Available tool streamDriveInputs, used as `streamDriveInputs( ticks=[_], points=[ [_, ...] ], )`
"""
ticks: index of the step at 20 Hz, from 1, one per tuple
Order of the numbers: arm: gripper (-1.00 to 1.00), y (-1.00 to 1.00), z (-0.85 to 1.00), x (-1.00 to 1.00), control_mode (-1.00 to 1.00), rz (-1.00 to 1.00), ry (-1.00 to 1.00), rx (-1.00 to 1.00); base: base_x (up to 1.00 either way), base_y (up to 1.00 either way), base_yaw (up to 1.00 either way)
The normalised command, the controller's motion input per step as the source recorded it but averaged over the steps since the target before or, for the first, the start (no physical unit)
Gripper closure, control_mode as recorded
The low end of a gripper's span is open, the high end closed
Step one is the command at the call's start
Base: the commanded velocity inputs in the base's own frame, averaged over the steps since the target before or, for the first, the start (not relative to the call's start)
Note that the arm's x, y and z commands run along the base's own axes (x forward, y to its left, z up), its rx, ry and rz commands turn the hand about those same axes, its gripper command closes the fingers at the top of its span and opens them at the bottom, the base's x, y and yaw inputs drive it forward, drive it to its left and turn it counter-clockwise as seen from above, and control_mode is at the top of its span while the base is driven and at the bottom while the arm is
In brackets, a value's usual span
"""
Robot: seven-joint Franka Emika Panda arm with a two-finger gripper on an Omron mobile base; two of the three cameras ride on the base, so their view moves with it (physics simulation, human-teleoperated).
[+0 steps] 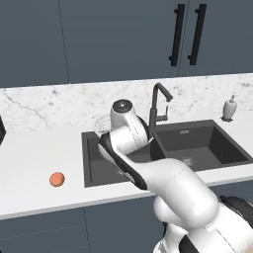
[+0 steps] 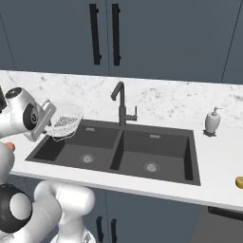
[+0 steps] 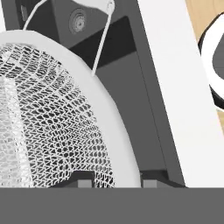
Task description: Put the colander in the sink, put the peach, kiwi in the colander, and turn on the sink faucet and pour water over the colander.
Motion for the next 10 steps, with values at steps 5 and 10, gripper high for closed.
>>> streamDriveInputs(
  ticks=[5, 10],
  points=[
    [1.0, -0.13, -0.13, 0.39, -1.0, -0.43, 0.09, 0.0, 0.0, 0.0, 0.0],
    [1.0, 0.02, -0.42, 0.58, -1.0, -0.19, -0.03, 0.0, 0.0, 0.0, 0.0]
  ],
)
